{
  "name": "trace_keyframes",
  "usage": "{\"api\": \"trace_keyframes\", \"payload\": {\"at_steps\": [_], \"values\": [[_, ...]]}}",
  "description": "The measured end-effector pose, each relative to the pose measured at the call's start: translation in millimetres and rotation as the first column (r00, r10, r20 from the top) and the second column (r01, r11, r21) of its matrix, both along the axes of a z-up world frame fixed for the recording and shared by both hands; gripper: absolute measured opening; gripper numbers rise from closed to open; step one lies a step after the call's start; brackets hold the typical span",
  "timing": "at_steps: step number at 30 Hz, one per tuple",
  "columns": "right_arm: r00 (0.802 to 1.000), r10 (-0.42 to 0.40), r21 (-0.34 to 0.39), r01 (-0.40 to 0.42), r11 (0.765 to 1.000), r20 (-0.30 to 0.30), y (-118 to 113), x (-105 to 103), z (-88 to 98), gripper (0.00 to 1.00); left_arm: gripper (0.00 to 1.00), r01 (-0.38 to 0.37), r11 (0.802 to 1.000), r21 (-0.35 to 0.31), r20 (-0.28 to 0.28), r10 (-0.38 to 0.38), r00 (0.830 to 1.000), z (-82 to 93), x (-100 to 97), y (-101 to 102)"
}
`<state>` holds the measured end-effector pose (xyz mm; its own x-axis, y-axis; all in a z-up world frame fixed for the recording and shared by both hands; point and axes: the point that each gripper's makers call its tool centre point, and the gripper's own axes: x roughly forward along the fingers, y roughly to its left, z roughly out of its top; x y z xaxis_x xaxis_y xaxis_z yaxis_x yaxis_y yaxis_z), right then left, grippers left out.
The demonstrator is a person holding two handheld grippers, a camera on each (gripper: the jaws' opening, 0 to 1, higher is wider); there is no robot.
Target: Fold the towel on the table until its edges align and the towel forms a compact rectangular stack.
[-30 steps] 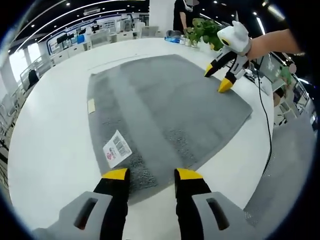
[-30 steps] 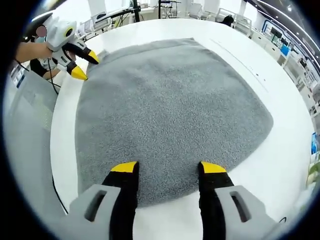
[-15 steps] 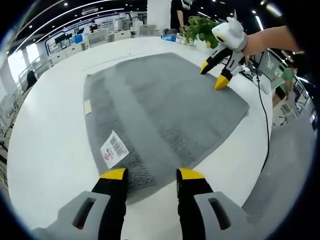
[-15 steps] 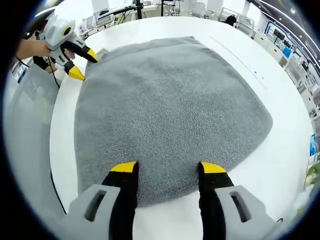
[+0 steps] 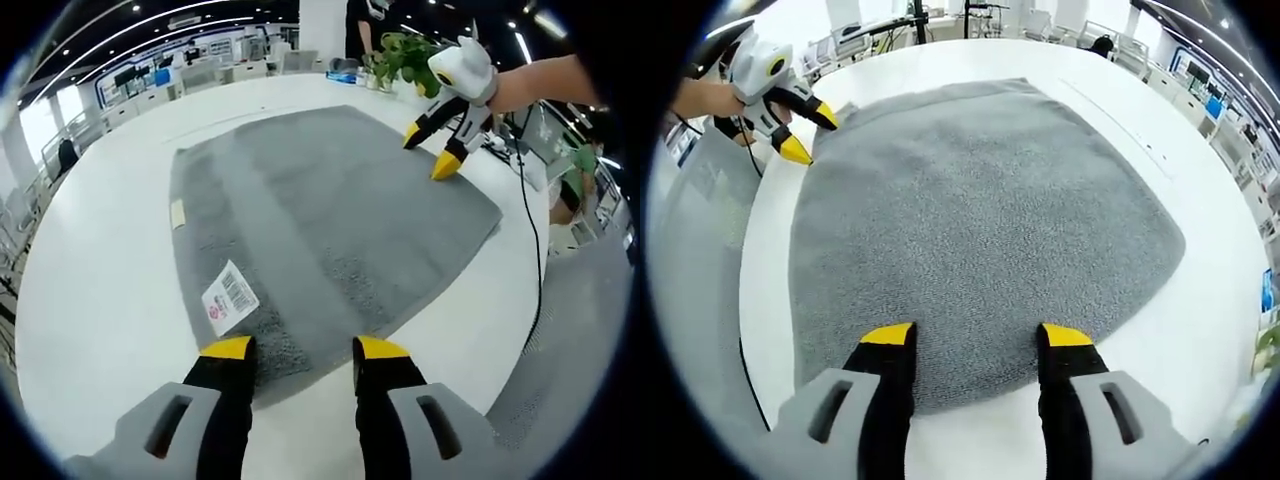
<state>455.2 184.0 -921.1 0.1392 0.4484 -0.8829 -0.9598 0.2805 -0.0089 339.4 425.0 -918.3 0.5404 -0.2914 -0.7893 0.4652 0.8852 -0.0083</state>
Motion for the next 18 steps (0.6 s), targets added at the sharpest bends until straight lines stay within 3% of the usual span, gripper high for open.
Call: {"api": "trace_keyframes", "payload": {"at_steps": [4, 7, 11, 16, 17, 18], "values": [[1.0, -0.018, -0.005, 0.018, 1.0, 0.012, -1, 2, -0.5, 0.49, 0.4, -0.008, 1.0, 0.001, 0.004, 0.008, 1.0, 1.5, -1.2, 0], [0.995, -0.097, -0.012, 0.097, 0.995, 0.003, -5, 3, -1.7, 0.49, 0.4, -0.013, 1.0, 0.003, 0.0, 0.013, 1.0, 1.1, -0.3, 0], [0.994, -0.105, -0.019, 0.106, 0.994, 0.029, -3, -2, 1.5, 0.48, 0.41, -0.006, 1.0, 0.004, -0.004, 0.006, 1.0, 1.6, -0.3, 0], [0.977, -0.205, 0.002, 0.205, 0.979, 0.066, -7, -3, 5.9, 0.49, 0.41, -0.005, 1.0, 0.0, 0.003, 0.005, 1.0, 2.4, -2.0, 0], [0.97, -0.228, 0.017, 0.227, 0.974, 0.081, -6, -2, 8.1, 0.49, 0.41, -0.004, 1.0, -0.001, 0.005, 0.004, 1.0, 2.3, -1.9, 0], [0.965, -0.245, 0.079, 0.238, 0.968, 0.093, 1, -5, 13.9, 0.52, 0.41, -0.003, 1.0, -0.001, 0.006, 0.003, 1.0, 2.3, -1.9, 0]]}}
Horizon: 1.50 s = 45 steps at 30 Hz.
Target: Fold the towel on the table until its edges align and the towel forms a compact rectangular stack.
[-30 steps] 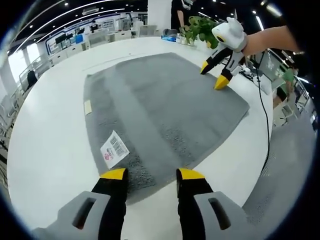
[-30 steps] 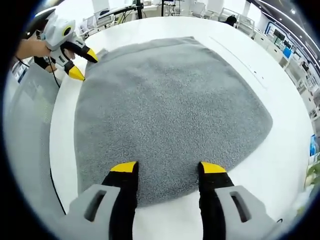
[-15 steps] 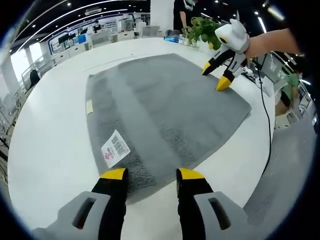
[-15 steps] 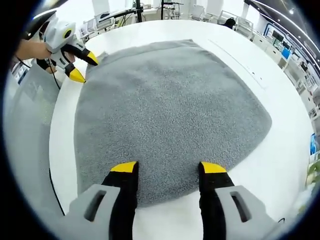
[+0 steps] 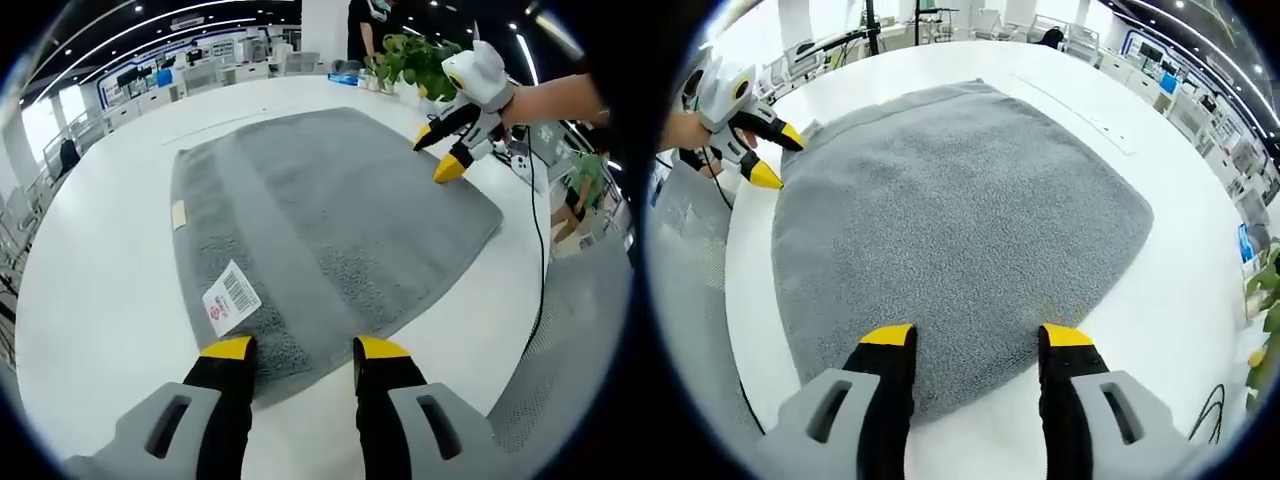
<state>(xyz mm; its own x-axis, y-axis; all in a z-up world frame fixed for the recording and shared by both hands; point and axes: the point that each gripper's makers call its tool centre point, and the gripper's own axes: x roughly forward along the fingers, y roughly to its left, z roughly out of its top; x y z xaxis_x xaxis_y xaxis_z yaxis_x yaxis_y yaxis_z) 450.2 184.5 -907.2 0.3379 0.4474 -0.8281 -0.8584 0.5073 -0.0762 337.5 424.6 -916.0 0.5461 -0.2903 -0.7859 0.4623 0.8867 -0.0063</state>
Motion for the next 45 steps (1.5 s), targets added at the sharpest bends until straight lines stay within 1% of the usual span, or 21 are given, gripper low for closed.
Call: {"api": "trace_keyframes", "payload": {"at_steps": [1, 2, 3, 5, 7, 10, 13, 14, 15, 19, 24, 27, 30, 32, 34, 36, 38, 41, 42, 43, 45], "values": [[1.0, -0.014, 0.041, 0.014, 0.999, 0.008, 4, -2, 3.8, 0.56, 0.41, 0.002, 1.0, -0.002, 0.004, -0.002, 1.0, 0.0, 0.1, 0], [0.998, -0.056, 0.086, 0.055, 0.995, 0.007, 6, -4, 8.2, 0.63, 0.41, 0.003, 1.0, -0.002, 0.006, -0.003, 1.0, 0.1, 0.0, 0], [0.997, -0.073, 0.093, 0.072, 0.993, 0.01, 5, -6, 10.8, 0.65, 0.41, 0.004, 1.0, -0.003, 0.007, -0.004, 1.0, 0.0, 0.2, 0], [0.995, -0.092, 0.111, 0.087, 0.99, 0.043, 2, -7, 19.8, 0.64, 0.41, 0.006, 1.0, -0.004, 0.008, -0.006, 1.0, -0.3, 0.7, 0], [0.99, -0.117, 0.147, 0.105, 0.984, 0.075, 2, -7, 30.2, 0.63, 0.41, 0.006, 1.0, -0.004, 0.01, -0.006, 1.0, -0.6, 1.1, 0], [0.983, -0.162, 0.196, 0.142, 0.97, 0.088, 1, -14, 42.6, 0.64, 0.41, 0.004, 1.0, -0.005, 0.013, -0.004, 1.0, -0.8, 1.4, 0], [0.979, -0.172, 0.207, 0.147, 0.967, 0.109, -1, -24, 48.5, 0.63, 0.41, 0.005, 1.0, -0.008, 0.022, -0.005, 1.0, -0.7, 0.9, 0], [0.974, -0.165, 0.21, 0.132, 0.969, 0.153, -1, -23, 52.1, 0.62, 0.41, 0.005, 1.0, -0.012, 0.028, -0.004, 1.0, -0.4, 0.3, 0], [0.972, -0.163, 0.2, 0.128, 0.971, 0.17, -2, -27, 53.0, 0.62, 0.41, 0.004, 1.0, -0.014, 0.032, -0.004, 0.999, 0.2, -0.4, 0], [0.971, -0.177, 0.212, 0.141, 0.967, 0.158, -2, -42, 54.2, 0.61, 0.41, -0.002, 1.0, -0.018, 0.04, 0.003, 0.999, 1.7, -0.6, 0], [0.974, -0.163, 0.209, 0.128, 0.97, 0.159, -2, -59, 52.9, 0.6, 0.41, 0.007, 1.0, -0.018, 0.032, -0.007, 0.999, 2.1, -1.0, 0], [0.971, -0.179, 0.216, 0.143, 0.966, 0.16, -3, -64, 53.3, 0.6, 0.41, 0.021, 1.0, -0.023, 0.036, -0.02, 0.999, 3.0, -2.0, 0], [0.97, -0.192, 0.242, 0.152, 0.958, 0.152, -4, -66, 54.9, 0.6, 0.41, 0.024, 0.999, -0.022, 0.032, -0.024, 0.999, 3.2, -2.3, 1], [0.971, -0.193, 0.232, 0.157, 0.96, 0.143, -6, -68, 54.9, 0.6, 0.41, 0.021, 1.0, -0.02, 0.03, -0.02, 0.999, 3.1, -3.4, 1], [0.97, -0.191, 0.258, 0.147, 0.955, 0.153, -5, -69, 59.1, 0.59, 0.41, 0.023, 1.0, -0.017, 0.033, -0.022, 0.999, 2.7, -2.0, 0], [0.97, -0.198, 0.269, 0.155, 0.95, 0.14, -4, -70, 57.2, 0.59, 0.41, 0.029, 0.999, -0.021, 0.038, -0.028, 0.999, 3.2, 0.1, 1], [0.974, -0.181, 0.265, 0.14, 0.954, 0.136, -1, -73, 53.0, 0.6, 0.42, 0.041, 0.999, -0.019, 0.029, -0.04, 0.999, 3.8, 0.3, 2], [0.978, -0.16, 0.252, 0.122, 0.96, 0.136, 2, -75, 52.6, 0.6, 0.46, 0.042, 0.999, -0.012, 0.017, -0.042, 0.999, 5.5, -1.4, 3], [0.977, -0.159, 0.26, 0.117, 0.958, 0.145, 3, -74, 56.6, 0.6, 0.52, 0.051, 0.999, -0.007, 0.022, -0.051, 0.998, 6.9, -1.7, 2], [0.975, -0.165, 0.271, 0.12, 0.955, 0.148, 4, -73, 59.7, 0.6, 0.56, 0.065, 0.998, 0.003, 0.042, -0.065, 0.997, 10.3, 0.2, 0], [0.974, -0.17, 0.285, 0.122, 0.951, 0.152, 3, -71, 64.4, 0.6, 0.57, 0.061, 0.998, 0.001, 0.077, -0.06, 0.995, 19.9, 6.0, 0]]}}
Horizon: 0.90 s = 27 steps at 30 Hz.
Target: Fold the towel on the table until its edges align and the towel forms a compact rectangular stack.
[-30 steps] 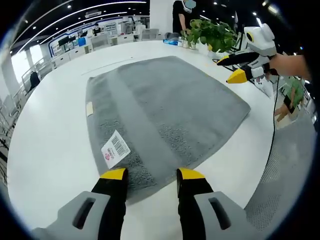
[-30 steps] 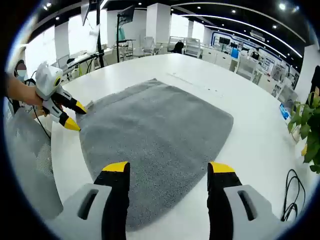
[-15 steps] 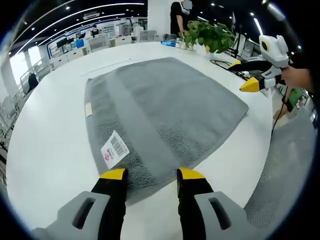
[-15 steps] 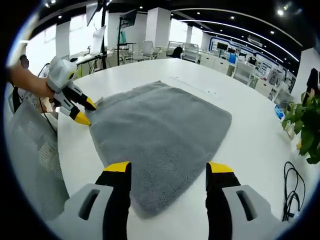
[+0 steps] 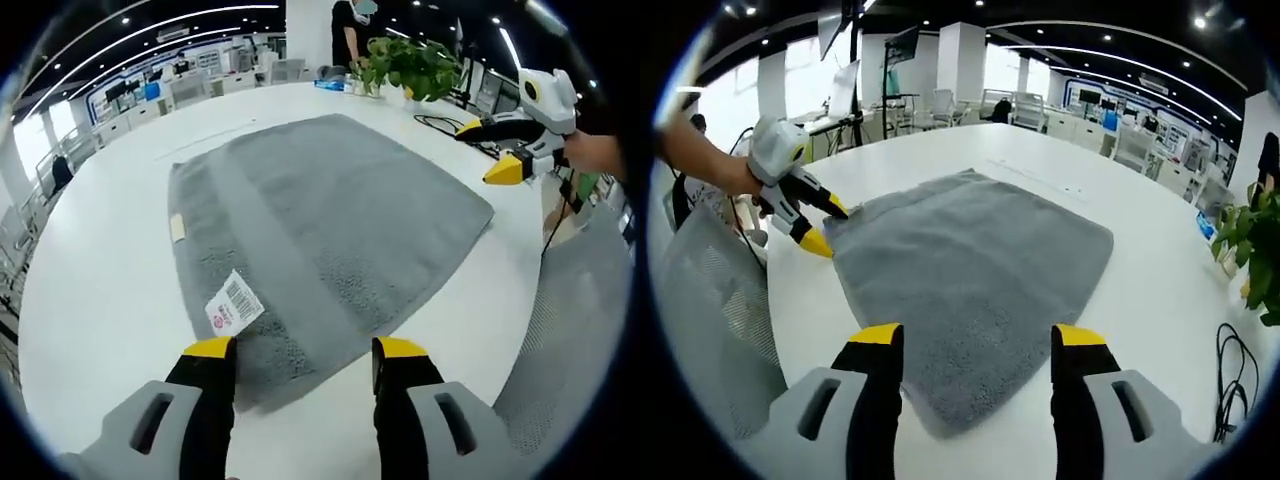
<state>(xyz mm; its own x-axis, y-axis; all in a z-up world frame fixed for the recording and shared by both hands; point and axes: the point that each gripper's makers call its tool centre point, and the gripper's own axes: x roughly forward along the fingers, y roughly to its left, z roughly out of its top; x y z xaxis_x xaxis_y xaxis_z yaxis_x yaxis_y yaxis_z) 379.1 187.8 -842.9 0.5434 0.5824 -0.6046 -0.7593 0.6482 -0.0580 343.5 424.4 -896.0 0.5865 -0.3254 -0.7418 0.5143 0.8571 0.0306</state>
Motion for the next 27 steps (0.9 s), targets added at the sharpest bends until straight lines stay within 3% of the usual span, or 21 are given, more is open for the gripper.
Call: {"api": "trace_keyframes", "payload": {"at_steps": [3, 7, 12, 20, 23, 27], "values": [[1.0, 0.015, -0.009, -0.015, 1.0, 0.012, -5, 3, 3.4, 0.6, 0.57, -0.025, 0.998, -0.054, 0.029, 0.026, 0.999, 16.2, 7.4, -8], [1.0, 0.018, -0.015, -0.017, 1.0, 0.018, -15, 11, 6.9, 0.6, 0.57, 0.03, 0.998, -0.046, 0.078, -0.027, 0.997, 34.2, 11.5, -26], [0.999, 0.018, 0.0, -0.018, 1.0, 0.033, -26, 22, 14.3, 0.6, 0.57, 0.046, 0.997, -0.054, 0.109, -0.04, 0.993, 50.2, 13.8, -49], [0.997, 0.054, 0.039, -0.055, 0.998, 0.048, -34, 42, 26.3, 0.6, 0.57, 0.056, 0.996, -0.069, 0.127, -0.047, 0.991, 79.7, 4.9, -88], [0.994, 0.094, 0.012, -0.095, 0.995, 0.061, -38, 50, 28.5, 0.6, 0.57, 0.072, 0.994, -0.078, 0.158, -0.059, 0.986, 91.2, 5.1, -103], [0.991, 0.108, 0.03, -0.11, 0.993, 0.074, -40, 56, 37.6, 0.6, 0.58, 0.087, 0.993, -0.078, 0.149, -0.074, 0.986, 94.4, -0.2, -121]]}}
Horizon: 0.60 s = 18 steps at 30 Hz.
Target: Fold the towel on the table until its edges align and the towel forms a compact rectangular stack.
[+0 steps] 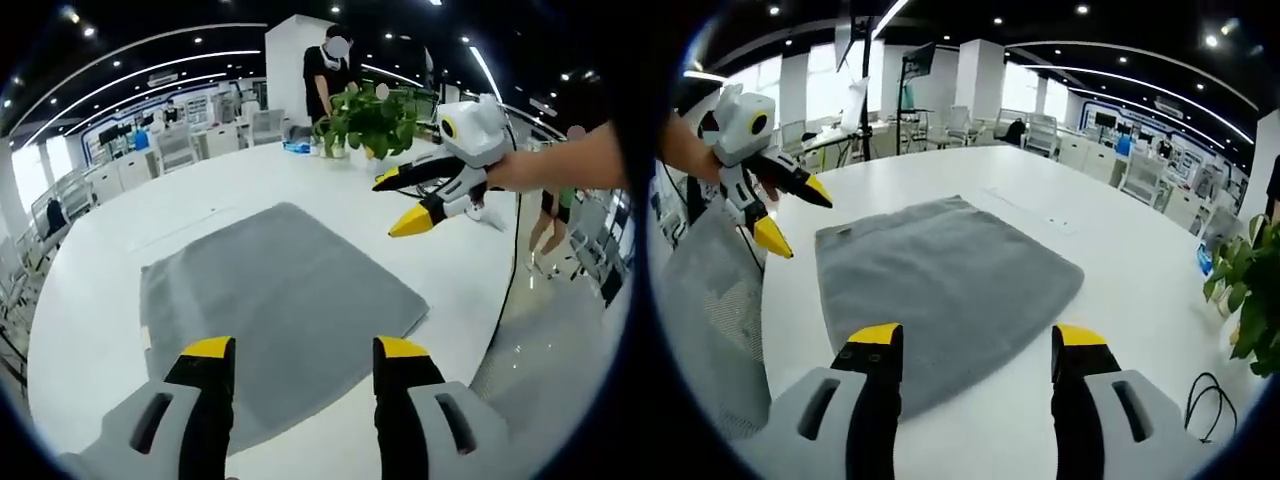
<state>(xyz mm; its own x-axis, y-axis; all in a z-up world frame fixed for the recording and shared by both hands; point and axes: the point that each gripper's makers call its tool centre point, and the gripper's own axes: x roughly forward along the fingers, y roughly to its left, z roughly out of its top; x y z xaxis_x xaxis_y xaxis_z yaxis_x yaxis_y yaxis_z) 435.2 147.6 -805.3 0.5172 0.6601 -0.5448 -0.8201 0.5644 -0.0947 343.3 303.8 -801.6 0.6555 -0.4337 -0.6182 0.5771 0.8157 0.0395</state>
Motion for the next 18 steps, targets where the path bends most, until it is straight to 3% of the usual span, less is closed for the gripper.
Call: {"api": "trace_keyframes", "payload": {"at_steps": [9, 18], "values": [[0.998, 0.013, 0.015, -0.014, 1.0, 0.064, -13, 17, 18.1, 0.53, 0.58, 0.017, 1.0, -0.01, 0.017, -0.017, 1.0, 11.9, -1.9, -35], [0.994, 0.016, 0.051, -0.022, 0.998, 0.112, -16, 34, 44.2, 0.55, 0.58, 0.068, 0.998, -0.017, 0.073, -0.067, 0.995, 34.3, 7.0, -75]]}}
